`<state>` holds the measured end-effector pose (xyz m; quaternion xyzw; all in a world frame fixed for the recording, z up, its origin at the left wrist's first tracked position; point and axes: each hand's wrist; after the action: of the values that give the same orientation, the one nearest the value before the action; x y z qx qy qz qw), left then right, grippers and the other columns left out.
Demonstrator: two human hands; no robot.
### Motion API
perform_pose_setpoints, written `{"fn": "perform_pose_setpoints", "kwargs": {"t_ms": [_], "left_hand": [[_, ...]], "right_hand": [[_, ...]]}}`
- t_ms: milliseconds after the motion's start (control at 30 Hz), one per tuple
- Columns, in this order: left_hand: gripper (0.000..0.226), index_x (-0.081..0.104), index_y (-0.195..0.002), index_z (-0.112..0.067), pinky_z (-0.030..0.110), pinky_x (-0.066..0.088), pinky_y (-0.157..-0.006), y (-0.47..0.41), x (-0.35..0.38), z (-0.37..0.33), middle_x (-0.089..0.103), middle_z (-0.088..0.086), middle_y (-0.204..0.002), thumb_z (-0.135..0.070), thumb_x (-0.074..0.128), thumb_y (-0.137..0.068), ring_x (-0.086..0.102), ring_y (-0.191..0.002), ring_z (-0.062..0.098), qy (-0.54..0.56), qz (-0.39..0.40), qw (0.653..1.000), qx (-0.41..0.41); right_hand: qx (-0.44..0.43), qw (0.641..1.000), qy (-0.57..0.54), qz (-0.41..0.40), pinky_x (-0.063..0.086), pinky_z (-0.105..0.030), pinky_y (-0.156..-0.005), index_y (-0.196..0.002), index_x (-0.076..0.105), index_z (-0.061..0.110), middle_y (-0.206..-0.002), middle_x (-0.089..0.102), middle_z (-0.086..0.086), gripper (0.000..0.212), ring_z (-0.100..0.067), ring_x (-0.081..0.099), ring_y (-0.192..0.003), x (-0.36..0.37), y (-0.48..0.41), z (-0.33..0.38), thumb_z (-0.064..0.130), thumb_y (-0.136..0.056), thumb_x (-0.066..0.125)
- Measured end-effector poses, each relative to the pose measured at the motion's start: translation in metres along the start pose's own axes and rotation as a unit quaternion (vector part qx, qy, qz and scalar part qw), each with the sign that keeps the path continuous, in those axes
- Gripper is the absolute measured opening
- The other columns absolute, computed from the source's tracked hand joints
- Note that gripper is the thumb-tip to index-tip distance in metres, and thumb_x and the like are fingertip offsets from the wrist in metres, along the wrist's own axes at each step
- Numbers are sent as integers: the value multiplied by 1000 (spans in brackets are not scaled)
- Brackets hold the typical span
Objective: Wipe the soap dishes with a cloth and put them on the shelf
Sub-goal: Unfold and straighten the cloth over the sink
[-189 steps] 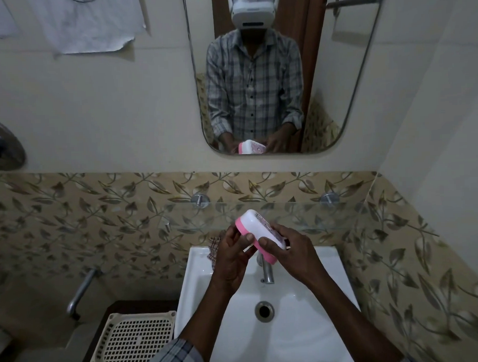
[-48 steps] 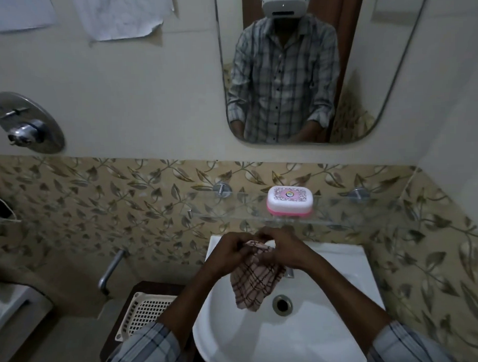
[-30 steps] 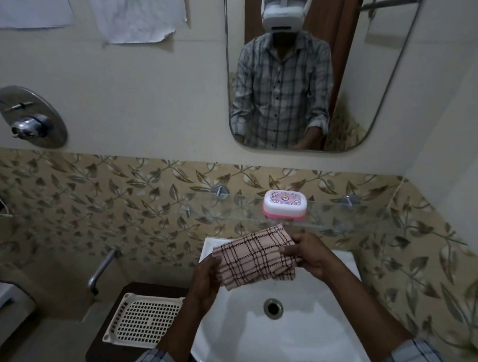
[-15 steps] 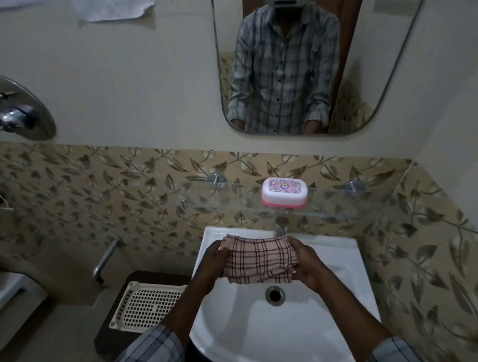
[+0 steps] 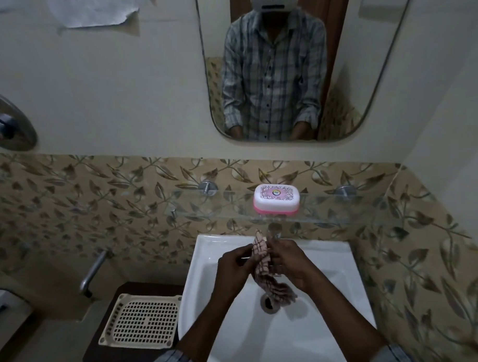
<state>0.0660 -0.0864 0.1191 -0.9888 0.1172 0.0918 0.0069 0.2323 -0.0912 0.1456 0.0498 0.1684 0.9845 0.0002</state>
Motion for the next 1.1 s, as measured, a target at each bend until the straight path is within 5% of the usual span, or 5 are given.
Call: {"fn": "perform_pose_setpoints", "kwargs": {"t_ms": [167, 533, 733, 1000, 1100], "left_hand": [[27, 80, -102, -29, 48, 62, -81, -2, 3, -4, 80, 2, -93, -44, 70, -82, 76, -93, 24, 60, -32, 997, -26], [26, 65, -95, -1, 43, 62, -74, 1, -2, -20, 74, 23, -88, -27, 58, -97, 73, -84, 34, 123, -93, 986, -56], [19, 76, -100, -21, 50, 63, -75, 3, -5, -15, 78, 5, -91, -35, 69, -90, 75, -90, 26, 82, -114, 990, -22], [20, 81, -86, -28, 34, 61, -70, -11, -60, -15, 80, 3, -83, -10, 72, -89, 76, -78, 16, 55, -144, 988, -3], [19, 77, -101, -19, 36, 61, -79, -21, -76, -17, 79, 5, -95, -8, 75, -86, 75, -91, 19, 24, -133, 991, -6]], "right_hand": [[-74, 993, 26, 85, 55, -21, -74, -116, 70, 26, -108, 75, -8, 35, -18, 72, -97, -8, 15, -10, 19, -82, 77], [-127, 986, 62, -92, 57, -56, -84, -95, 75, 17, -91, 77, -6, 26, -29, 73, -88, 12, 18, -16, 2, -85, 57], [-155, 978, 141, -18, 57, -29, -86, -124, 65, 27, -111, 74, 10, 52, -7, 69, -102, 16, 18, -11, 0, -79, 60], [-47, 992, -60, -101, 54, -28, -65, -102, 71, 14, -84, 77, -4, 33, -14, 69, -71, -27, 11, -8, -10, -84, 56], [-52, 993, -42, -92, 53, -25, -59, -92, 76, 15, -83, 77, -5, 29, -14, 69, -71, -37, 10, -6, -5, -85, 56]]}}
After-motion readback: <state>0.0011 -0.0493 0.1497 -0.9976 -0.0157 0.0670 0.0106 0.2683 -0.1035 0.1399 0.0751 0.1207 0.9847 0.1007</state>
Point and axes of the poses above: each hand's wrist, its own y-axis away from the middle knuckle, its own x-axis out of the palm, z = x × y
